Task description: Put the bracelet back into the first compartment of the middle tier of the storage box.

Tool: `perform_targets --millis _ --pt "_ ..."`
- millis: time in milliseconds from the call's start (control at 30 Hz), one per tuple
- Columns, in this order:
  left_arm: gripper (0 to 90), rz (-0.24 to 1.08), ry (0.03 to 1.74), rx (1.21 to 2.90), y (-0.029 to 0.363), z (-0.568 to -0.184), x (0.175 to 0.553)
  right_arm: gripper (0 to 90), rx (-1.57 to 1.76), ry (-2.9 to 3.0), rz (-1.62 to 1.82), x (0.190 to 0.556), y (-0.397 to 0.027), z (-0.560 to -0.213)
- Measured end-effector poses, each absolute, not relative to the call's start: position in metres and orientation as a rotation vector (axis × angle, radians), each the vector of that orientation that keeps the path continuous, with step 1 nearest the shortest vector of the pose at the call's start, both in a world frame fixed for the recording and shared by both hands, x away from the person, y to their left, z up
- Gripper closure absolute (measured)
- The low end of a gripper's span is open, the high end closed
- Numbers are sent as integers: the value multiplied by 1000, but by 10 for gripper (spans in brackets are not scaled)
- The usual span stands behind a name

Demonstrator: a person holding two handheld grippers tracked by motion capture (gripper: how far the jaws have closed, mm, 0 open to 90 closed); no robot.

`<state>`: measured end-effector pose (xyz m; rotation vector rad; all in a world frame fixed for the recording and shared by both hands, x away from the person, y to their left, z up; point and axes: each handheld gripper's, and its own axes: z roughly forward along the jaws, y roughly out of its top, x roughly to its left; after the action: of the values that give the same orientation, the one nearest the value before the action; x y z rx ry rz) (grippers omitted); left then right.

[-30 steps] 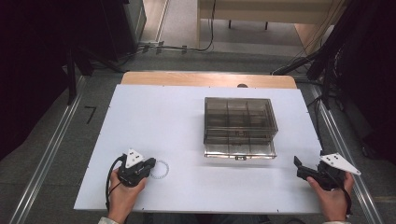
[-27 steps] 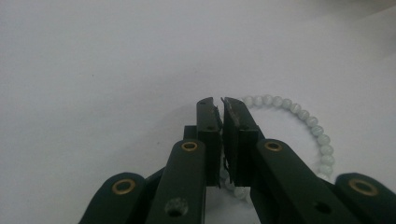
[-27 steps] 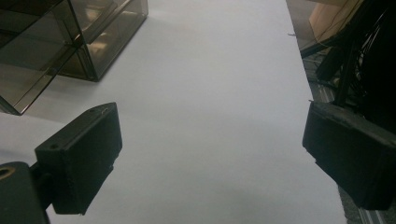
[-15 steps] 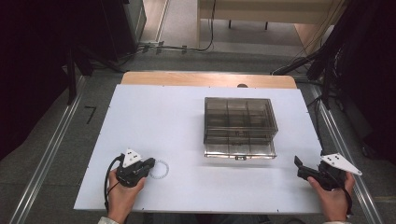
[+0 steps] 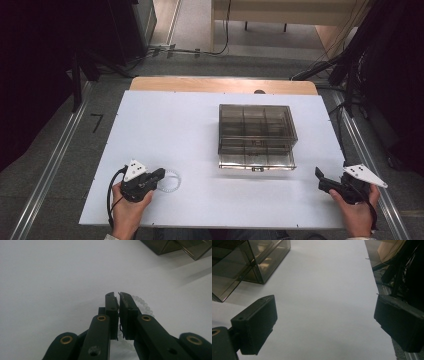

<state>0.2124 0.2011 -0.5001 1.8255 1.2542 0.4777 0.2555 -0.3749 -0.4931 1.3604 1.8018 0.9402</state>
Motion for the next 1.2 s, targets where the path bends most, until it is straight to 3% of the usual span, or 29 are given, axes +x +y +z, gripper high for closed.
perform_targets --millis 1200 --pt "864 479 1177 1810 182 -476 204 33 1361 1809 943 256 -375 -493"
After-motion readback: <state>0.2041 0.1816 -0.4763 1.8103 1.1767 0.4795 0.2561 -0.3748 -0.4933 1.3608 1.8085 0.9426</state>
